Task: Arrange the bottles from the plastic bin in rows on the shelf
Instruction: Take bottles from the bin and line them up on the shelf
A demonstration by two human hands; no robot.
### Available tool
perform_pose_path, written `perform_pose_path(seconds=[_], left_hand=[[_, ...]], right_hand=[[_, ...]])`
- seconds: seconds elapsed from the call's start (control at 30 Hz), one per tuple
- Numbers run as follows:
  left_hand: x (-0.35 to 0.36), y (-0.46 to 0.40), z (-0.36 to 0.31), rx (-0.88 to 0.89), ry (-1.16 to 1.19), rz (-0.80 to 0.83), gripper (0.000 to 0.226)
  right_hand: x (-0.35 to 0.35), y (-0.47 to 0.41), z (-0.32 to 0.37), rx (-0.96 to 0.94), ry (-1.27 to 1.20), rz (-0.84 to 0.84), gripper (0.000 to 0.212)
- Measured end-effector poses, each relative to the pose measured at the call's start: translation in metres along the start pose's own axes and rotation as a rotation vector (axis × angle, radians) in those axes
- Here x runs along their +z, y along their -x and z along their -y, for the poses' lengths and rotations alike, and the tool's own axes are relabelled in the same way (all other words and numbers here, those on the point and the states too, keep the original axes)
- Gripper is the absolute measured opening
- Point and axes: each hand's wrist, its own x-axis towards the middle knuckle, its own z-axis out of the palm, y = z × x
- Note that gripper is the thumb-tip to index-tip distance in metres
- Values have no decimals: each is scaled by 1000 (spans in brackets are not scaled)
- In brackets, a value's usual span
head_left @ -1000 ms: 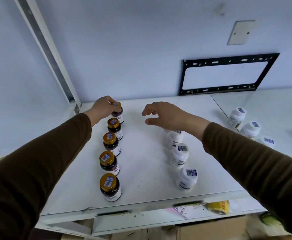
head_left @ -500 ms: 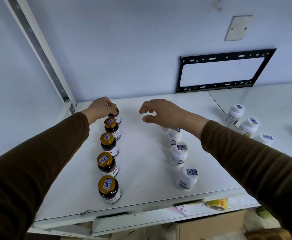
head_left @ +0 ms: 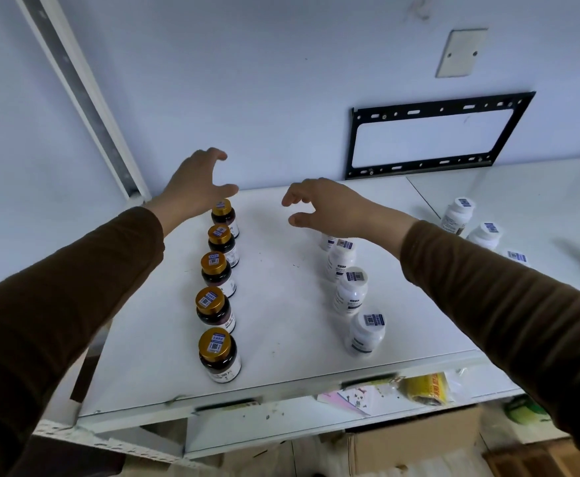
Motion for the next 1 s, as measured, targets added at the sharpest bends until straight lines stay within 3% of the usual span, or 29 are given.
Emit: perform_pose_path(seconds=[0.17, 0.37, 0.8, 1.0], left_hand=[[-20, 25, -34, 235, -69, 31, 66], [-5, 56, -90, 379, -5, 116, 68], [79, 153, -287, 603, 95, 273, 68], [153, 227, -399, 584, 185, 341, 69]], right_hand=[[-16, 33, -1, 36, 22, -94, 50], [-29, 104, -15, 130, 42, -154, 68], [-52, 317, -98, 301, 112, -266, 69], [-46, 447, -157, 421, 126, -260, 67]])
